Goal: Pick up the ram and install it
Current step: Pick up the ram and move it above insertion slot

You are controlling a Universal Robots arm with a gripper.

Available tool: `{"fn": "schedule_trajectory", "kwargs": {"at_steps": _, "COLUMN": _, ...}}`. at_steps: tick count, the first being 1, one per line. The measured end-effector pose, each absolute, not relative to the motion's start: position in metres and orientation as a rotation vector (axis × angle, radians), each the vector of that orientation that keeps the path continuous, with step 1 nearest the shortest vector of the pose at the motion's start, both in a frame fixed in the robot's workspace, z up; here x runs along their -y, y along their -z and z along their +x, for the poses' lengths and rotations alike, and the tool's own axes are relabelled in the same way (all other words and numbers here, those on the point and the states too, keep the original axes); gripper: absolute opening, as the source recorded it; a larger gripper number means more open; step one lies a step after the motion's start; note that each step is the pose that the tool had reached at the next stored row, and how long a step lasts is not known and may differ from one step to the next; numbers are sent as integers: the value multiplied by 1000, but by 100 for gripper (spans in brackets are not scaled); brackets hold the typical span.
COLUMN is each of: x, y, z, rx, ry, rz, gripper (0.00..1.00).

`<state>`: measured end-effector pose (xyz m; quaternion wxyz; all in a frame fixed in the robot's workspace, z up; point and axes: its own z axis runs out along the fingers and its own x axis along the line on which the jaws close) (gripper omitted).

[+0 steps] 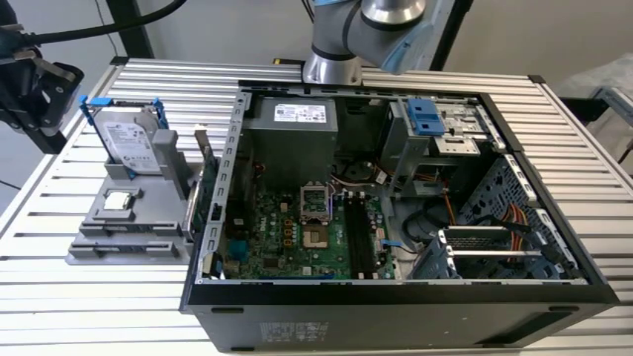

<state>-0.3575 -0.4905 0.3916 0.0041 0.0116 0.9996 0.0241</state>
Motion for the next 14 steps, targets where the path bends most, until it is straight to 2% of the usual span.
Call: {"fn": "schedule_trajectory", "kwargs": {"at_steps": 14, "x": 491, "y": -392, "z": -357, "rx": -3133, "ry": -76, "rz": 10, "gripper": 0}}
